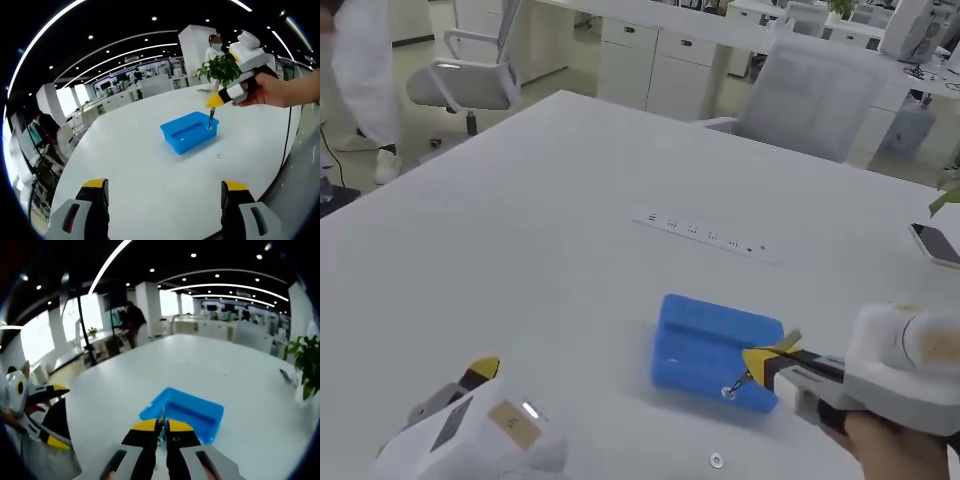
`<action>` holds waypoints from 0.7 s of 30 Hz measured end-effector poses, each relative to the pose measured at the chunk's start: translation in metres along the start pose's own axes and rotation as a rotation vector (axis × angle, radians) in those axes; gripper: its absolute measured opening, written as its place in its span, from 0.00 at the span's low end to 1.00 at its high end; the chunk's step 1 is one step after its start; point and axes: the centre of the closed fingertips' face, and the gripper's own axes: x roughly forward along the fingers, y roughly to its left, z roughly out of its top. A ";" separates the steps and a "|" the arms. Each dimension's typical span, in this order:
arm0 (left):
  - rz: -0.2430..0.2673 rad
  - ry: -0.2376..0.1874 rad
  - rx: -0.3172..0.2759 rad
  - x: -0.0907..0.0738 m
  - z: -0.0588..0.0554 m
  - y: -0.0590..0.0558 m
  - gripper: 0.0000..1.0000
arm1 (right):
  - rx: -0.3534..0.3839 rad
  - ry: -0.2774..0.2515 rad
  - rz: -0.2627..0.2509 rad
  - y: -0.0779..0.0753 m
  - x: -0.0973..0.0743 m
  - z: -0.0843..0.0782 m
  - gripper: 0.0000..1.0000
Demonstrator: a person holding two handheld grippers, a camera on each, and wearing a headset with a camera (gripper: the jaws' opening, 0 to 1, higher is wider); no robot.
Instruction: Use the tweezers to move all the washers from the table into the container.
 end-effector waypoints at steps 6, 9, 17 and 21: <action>-0.007 0.003 0.004 0.002 -0.001 -0.002 0.95 | -0.014 -0.029 -0.045 -0.020 0.011 0.015 0.02; -0.013 0.006 0.006 0.002 -0.001 -0.003 0.95 | -0.025 -0.023 -0.067 -0.030 0.019 0.015 0.02; -0.009 0.011 0.001 0.003 -0.002 -0.002 0.95 | -0.009 0.038 -0.073 -0.039 0.048 -0.003 0.02; -0.007 0.015 -0.002 0.004 -0.005 -0.002 0.95 | 0.003 0.072 -0.072 -0.042 0.058 -0.014 0.02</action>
